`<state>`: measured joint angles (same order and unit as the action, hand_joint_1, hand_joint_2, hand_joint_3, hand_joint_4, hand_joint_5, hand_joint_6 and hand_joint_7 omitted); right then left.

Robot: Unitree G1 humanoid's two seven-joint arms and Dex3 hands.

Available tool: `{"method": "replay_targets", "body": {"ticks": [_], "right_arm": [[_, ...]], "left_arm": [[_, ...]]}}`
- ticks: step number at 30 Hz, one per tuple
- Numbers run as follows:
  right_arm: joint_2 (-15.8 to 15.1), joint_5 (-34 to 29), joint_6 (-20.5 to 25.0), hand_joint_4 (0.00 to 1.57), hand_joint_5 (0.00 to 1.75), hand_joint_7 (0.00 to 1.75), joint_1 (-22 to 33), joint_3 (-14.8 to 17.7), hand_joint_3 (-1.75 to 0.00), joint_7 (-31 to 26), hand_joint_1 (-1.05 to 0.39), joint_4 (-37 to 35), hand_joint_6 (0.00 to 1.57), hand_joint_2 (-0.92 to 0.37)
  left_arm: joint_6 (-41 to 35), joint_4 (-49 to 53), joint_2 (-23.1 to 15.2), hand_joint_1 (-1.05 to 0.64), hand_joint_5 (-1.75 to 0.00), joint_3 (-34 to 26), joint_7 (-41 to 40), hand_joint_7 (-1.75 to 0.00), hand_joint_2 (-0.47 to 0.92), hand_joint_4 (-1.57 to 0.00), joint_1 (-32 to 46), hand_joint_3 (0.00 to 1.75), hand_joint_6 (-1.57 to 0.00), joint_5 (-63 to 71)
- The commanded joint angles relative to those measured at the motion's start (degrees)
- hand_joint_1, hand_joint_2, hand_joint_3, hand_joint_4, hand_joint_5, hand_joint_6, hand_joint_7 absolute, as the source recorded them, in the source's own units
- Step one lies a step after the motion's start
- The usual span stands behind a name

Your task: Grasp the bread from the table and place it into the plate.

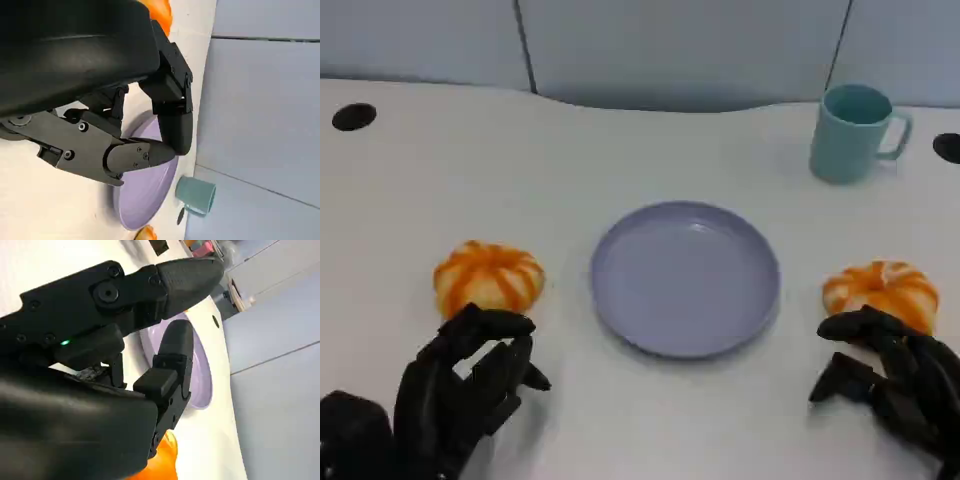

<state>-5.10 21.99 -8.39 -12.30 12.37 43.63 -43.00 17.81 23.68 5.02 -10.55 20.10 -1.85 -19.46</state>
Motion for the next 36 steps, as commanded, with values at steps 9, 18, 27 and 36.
{"method": "replay_targets", "body": {"ticks": [9,18,27,36], "right_arm": [[-0.3,-0.5,-0.3,0.62,1.43,0.94,0.9,0.0,-0.18,-0.9,-0.47,-0.2,0.68,-0.92],[-0.6,-0.2,0.4,0.62,1.43,0.94,0.6,0.1,-0.16,-0.4,-0.47,-0.5,0.67,-0.92],[-0.5,-0.3,0.1,0.62,1.42,0.92,0.6,0.1,-0.17,-0.4,-0.47,-0.5,0.68,-0.92],[-0.7,-0.4,0.2,0.62,1.42,0.91,0.9,0.0,-0.17,-0.4,-0.47,-0.1,0.69,-0.92]], "left_arm": [[0.9,0.6,-0.7,-0.33,-1.66,-0.6,0.1,-1.25,0.79,-0.67,-0.3,0.55,-0.68,-0.2],[0.2,0.7,-1.0,-0.35,-1.63,-0.7,0.4,-1.22,0.77,-0.68,-0.4,0.53,-0.68,-0.6],[1.3,1.5,-1.2,-0.37,-1.64,-0.8,1.0,-1.2,0.79,-0.67,-0.6,0.51,-0.66,-0.2],[0.8,-1.4,-0.5,-0.37,-1.5,-1.0,0.5,-1.02,0.92,-0.65,-0.2,0.21,-0.66,-1.1]]}}
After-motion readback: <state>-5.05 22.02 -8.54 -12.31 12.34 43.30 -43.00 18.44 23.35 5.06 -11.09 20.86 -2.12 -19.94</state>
